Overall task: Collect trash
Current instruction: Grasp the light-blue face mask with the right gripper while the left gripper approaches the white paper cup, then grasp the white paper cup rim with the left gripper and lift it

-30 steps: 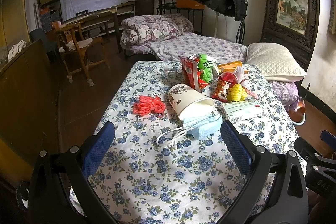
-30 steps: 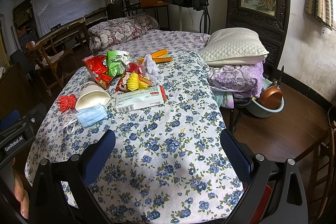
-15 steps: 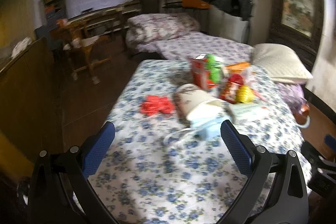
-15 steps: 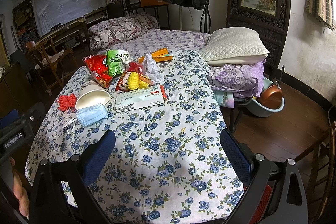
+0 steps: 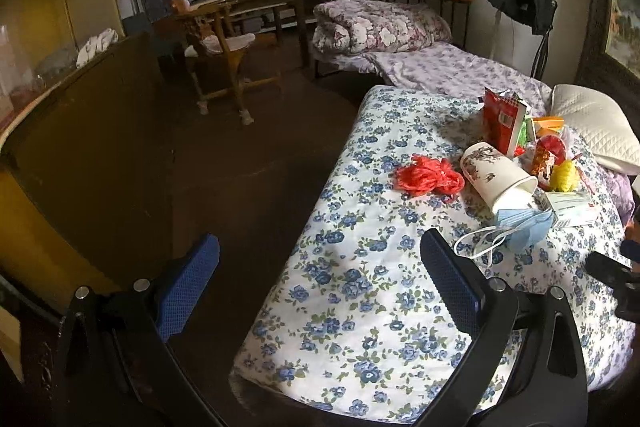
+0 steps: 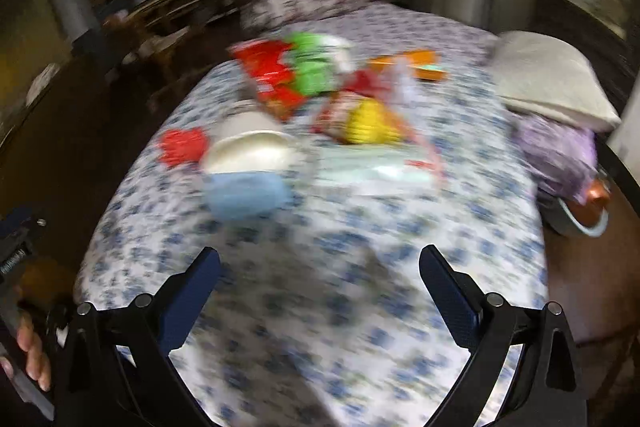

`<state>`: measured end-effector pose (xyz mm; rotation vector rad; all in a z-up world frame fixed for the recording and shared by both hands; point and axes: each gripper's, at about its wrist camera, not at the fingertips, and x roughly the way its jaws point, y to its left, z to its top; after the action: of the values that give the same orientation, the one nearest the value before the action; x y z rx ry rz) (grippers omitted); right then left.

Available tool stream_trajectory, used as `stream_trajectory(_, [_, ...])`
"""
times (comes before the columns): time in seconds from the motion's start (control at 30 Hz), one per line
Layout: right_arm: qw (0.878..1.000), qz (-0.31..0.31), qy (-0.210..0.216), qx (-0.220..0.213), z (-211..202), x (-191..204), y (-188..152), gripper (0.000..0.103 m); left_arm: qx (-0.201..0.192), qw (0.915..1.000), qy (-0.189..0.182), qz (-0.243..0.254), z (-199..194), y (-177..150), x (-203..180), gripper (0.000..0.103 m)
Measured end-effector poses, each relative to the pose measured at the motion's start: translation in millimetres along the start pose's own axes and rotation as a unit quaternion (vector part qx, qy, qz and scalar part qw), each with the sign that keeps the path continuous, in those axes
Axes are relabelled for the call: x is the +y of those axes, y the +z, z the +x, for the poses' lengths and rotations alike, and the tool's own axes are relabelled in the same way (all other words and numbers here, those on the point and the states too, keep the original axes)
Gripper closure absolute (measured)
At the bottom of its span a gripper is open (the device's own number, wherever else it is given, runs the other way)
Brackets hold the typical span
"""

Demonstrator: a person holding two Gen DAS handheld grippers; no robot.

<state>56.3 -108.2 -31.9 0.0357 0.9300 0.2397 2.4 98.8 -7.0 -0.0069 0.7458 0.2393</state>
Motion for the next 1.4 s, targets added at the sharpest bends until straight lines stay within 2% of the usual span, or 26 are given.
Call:
stream_trajectory(0.13, [0.999,-0.045,0.024,0.005,25,36,22,0.006,0.011,0.9995,-0.020,-0.021,7,-1,6,0.007])
stream_trajectory(0.27, [0.997,-0.073,0.006,0.023,58,52,33,0.006,0.013,0.9990,-0.033,-0.028,8,-2,12,0.007])
stream_trajectory(0.4, [0.994,-0.088,-0.007,0.068,90,55,32,0.006,0.018,0.9984,-0.042,-0.033,13,-4,18,0.007])
stream_trajectory(0.43, [0.994,-0.084,0.002,0.075,94,54,30,0.009,0.020,0.9982,-0.044,-0.036,15,-4,19,0.007])
stream_trajectory(0.47, [0.994,-0.080,0.010,0.070,95,53,28,0.019,0.022,0.9980,-0.046,-0.038,17,-4,20,0.007])
stream_trajectory(0.53, [0.995,-0.068,0.044,0.054,86,48,28,0.042,0.025,0.9977,-0.047,-0.041,18,-4,21,0.007])
stream_trajectory(0.6, [0.996,-0.047,0.061,0.042,71,40,26,0.044,0.026,0.9976,-0.046,-0.045,19,-5,23,0.007])
stream_trajectory(0.67, [0.996,-0.036,0.074,0.040,58,33,19,0.051,0.024,0.9978,-0.043,-0.045,17,-4,23,0.007])
stream_trajectory(0.77, [0.996,-0.009,0.083,0.032,35,21,11,0.053,0.022,0.9984,-0.037,-0.036,15,-3,17,0.007])
stream_trajectory(0.87, [0.998,0.020,0.061,0.006,3,-1,1,0.052,0.020,0.9981,-0.054,-0.022,13,4,3,0.007])
stream_trajectory(0.97, [0.997,0.064,0.045,-0.013,-17,-28,-11,0.051,0.018,0.9973,-0.071,0.013,18,16,-31,0.007])
stream_trajectory(1.07, [0.994,0.092,0.055,-0.015,-20,-47,-18,0.051,-0.006,0.9934,-0.033,0.109,31,25,-87,0.007])
stream_trajectory(1.13, [0.993,0.098,0.060,-0.016,-21,-52,-20,0.050,-0.008,0.9895,-0.031,0.141,41,29,-105,0.007])
stream_trajectory(1.2, [0.992,0.103,0.067,-0.019,-24,-57,-21,0.049,0.005,0.9863,-0.047,0.158,56,34,-121,0.007])
stream_trajectory(1.4, [0.990,0.108,0.090,-0.024,-24,-62,-21,0.048,0.015,0.9741,-0.044,0.221,82,33,-158,0.007])
